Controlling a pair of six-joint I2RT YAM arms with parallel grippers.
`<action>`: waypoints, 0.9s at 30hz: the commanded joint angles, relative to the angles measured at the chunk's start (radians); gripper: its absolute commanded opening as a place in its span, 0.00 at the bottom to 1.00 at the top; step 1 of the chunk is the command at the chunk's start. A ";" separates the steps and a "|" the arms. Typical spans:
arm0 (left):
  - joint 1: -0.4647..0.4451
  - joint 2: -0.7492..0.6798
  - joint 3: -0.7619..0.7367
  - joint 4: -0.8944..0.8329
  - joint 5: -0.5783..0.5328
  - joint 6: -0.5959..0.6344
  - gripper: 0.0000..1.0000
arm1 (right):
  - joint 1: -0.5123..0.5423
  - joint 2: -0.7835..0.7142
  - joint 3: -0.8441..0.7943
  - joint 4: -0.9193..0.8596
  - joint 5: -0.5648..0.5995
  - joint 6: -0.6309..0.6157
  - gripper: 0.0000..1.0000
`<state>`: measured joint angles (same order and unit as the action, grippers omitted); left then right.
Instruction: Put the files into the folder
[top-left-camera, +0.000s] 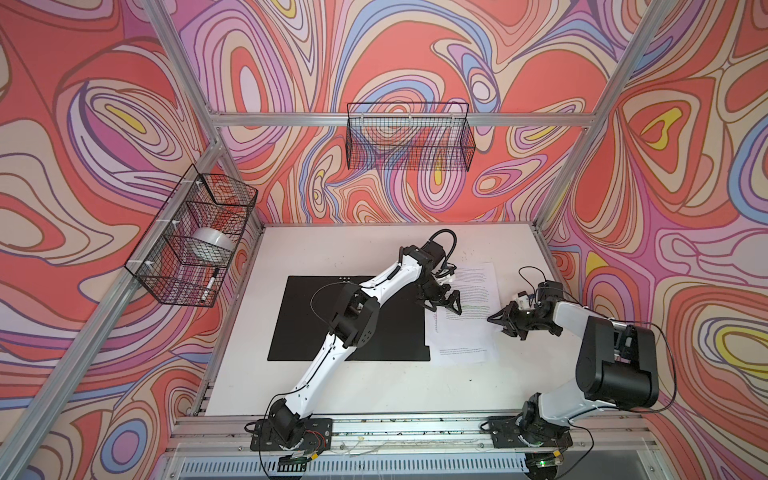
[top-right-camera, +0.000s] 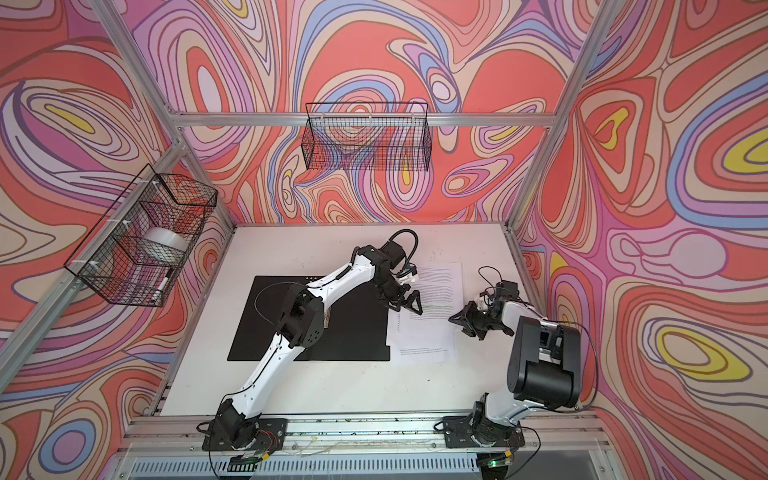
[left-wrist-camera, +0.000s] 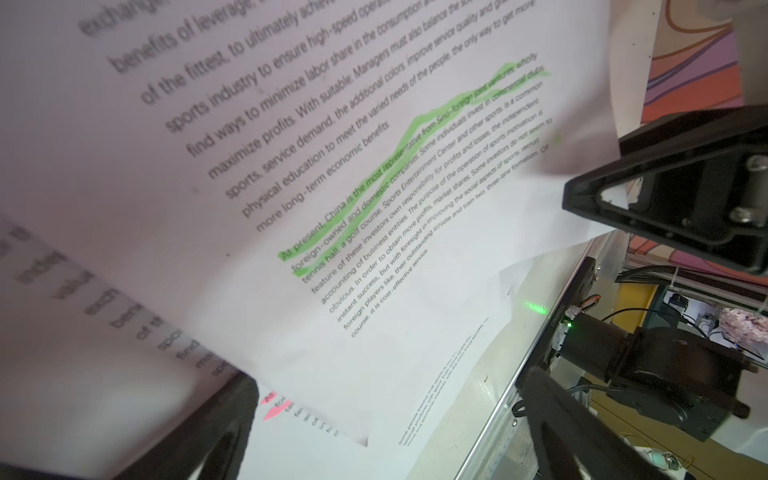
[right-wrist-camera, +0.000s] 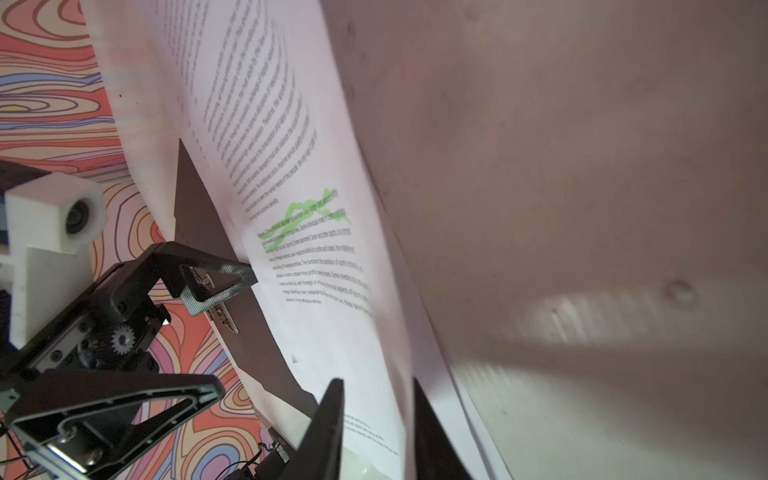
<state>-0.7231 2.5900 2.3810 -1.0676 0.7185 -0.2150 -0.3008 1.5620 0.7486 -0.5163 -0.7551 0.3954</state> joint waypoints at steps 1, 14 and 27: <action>-0.010 0.006 0.033 -0.044 0.028 0.024 1.00 | -0.004 0.000 0.004 0.022 -0.032 -0.019 0.15; 0.161 -0.274 0.069 -0.129 -0.116 0.148 1.00 | 0.014 -0.107 0.133 -0.011 -0.124 -0.002 0.00; 0.499 -0.597 -0.070 -0.043 -0.098 0.051 1.00 | 0.487 -0.033 0.454 0.003 -0.057 0.175 0.00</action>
<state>-0.2588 2.0014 2.3596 -1.1160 0.5968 -0.1291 0.1192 1.5082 1.1694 -0.5240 -0.8337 0.5030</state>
